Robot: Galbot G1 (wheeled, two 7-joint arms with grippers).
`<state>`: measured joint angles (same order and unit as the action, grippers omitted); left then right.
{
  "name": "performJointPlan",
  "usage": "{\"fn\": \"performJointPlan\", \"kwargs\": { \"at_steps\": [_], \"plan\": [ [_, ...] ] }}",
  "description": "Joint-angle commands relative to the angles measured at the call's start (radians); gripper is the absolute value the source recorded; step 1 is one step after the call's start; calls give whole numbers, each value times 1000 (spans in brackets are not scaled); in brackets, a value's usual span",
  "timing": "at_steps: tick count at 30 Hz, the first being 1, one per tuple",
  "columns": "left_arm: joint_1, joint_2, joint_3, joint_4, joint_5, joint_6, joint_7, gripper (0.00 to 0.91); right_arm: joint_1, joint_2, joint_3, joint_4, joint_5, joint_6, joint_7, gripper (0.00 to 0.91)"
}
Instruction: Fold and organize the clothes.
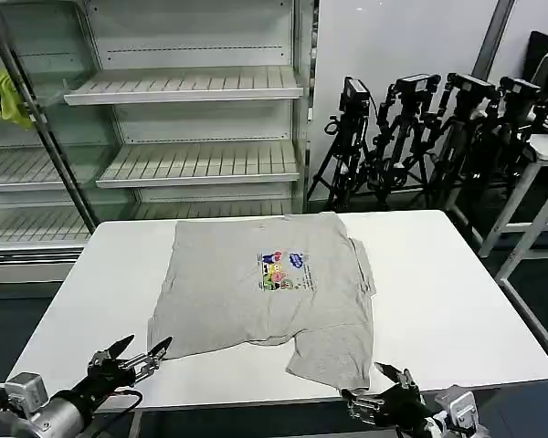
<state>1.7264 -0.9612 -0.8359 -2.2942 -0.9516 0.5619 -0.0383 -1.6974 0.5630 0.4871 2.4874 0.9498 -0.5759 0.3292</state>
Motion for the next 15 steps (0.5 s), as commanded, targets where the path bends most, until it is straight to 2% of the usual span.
{"fn": "performJointPlan", "kwargs": {
  "at_steps": [1,15],
  "plan": [
    [-71,-1,87,130,62,-8,17,907,6,11,-25,-22,-13,-3,-18,907],
    [-63,-7,115,185,119,-19,37,907,-4,71,-46,-50,-42,-2,-10,907]
  ]
}}
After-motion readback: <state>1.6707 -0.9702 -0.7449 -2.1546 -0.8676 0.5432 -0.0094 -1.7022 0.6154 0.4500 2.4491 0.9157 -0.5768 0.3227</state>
